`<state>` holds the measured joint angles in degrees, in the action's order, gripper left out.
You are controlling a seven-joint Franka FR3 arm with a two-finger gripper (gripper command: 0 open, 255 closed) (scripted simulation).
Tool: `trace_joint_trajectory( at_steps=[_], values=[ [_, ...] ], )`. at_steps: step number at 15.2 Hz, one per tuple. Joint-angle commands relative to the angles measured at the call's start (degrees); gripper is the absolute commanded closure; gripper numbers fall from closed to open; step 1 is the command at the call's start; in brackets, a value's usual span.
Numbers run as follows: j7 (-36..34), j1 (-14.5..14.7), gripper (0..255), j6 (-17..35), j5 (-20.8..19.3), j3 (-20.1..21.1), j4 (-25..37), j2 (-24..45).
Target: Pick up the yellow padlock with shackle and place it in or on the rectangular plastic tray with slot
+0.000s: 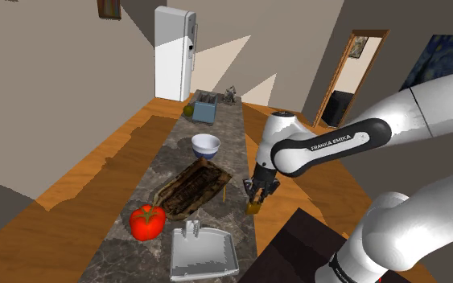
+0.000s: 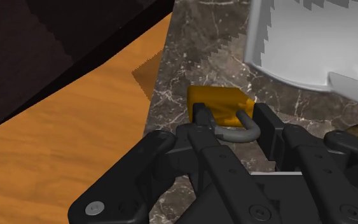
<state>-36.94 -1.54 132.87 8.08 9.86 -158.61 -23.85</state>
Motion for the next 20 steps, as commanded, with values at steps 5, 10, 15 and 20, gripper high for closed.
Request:
trace_joint_trajectory(
  at_steps=[5, 10, 15, 20],
  values=[
    [-7.3, 3.0, 255, -1.6, 1.5, 5.2, 6.3, 4.3],
    [-14.8, 4.9, 255, -2.8, 1.0, 9.9, 13.9, 10.2],
    [-22.4, 6.4, 255, -3.6, -1.4, 13.9, 22.0, 17.4],
    [-23.1, 6.3, 255, 0.6, -2.5, 14.2, 20.5, 20.1]
  ],
)
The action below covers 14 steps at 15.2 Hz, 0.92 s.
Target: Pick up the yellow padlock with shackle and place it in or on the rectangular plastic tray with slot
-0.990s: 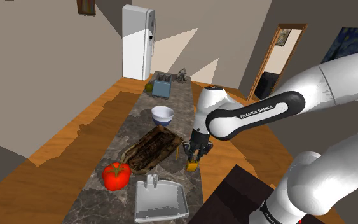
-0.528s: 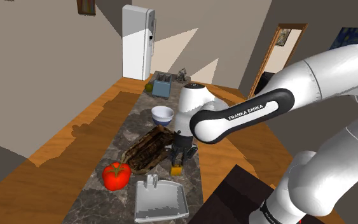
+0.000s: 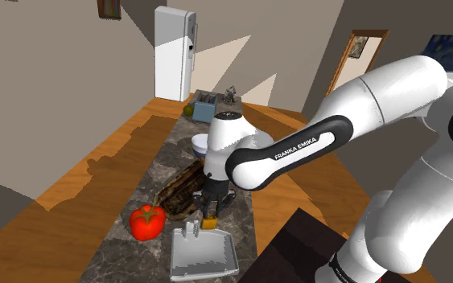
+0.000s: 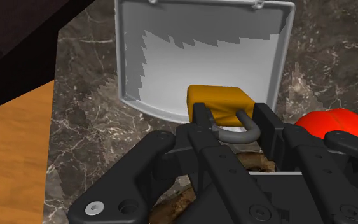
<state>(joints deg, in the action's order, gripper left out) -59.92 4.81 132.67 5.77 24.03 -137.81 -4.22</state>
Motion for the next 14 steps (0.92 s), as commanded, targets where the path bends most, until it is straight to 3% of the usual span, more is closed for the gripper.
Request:
trace_joint_trajectory(
  at_steps=[1, 14],
  values=[
    [-0.3, 0.0, 255, 1.6, -0.4, 0.1, -0.6, 1.1],
    [-3.3, 0.1, 255, 11.4, -4.9, -0.1, -2.8, 9.2]
  ],
)
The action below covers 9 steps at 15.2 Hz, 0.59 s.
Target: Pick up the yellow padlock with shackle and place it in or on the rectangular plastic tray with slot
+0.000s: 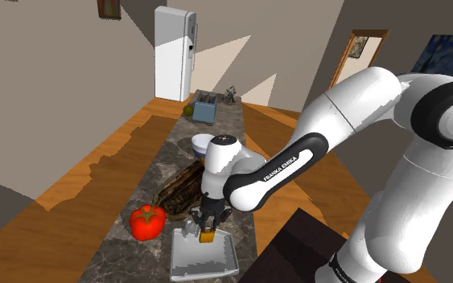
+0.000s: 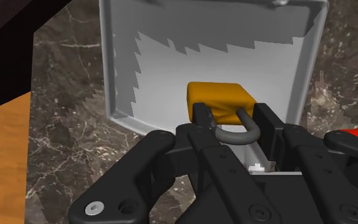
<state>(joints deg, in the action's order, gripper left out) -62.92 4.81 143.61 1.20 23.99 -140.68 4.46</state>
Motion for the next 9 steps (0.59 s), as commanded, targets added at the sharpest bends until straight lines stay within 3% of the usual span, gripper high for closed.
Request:
trace_joint_trajectory(
  at_steps=[1, 7, 8, 9],
  values=[
    [-0.3, 0.1, 255, 0.5, -0.3, 0.0, 0.0, 0.5],
    [-0.3, 0.1, 255, 0.5, -0.3, 0.0, 0.0, 0.5],
    [-0.3, 0.1, 0, 0.5, -0.3, 0.0, 0.0, 0.5],
    [-0.3, 0.1, 0, 0.5, -0.3, 0.0, 0.0, 0.5]
  ],
)
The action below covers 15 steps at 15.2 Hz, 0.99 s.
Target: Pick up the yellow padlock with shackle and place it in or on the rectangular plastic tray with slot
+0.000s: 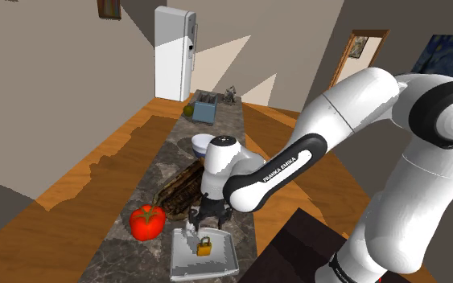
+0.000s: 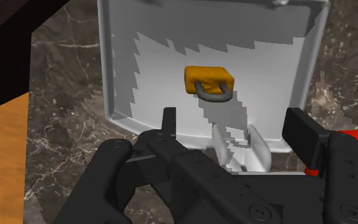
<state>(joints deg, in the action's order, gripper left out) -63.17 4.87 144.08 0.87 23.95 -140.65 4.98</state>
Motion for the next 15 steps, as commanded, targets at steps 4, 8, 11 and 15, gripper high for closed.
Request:
trace_joint_trajectory(
  at_steps=[4, 8, 11, 15],
  values=[
    [0.0, 0.0, 0, 0.0, 0.0, 0.0, 0.0, 0.0],
    [2.7, -0.4, 0, -7.8, 3.7, 0.3, 1.8, -6.4],
    [2.7, -0.4, 0, -7.8, 3.7, 0.2, 1.8, -6.4],
    [2.7, -0.4, 0, -7.8, 3.7, 0.2, 1.8, -6.4]
  ],
)
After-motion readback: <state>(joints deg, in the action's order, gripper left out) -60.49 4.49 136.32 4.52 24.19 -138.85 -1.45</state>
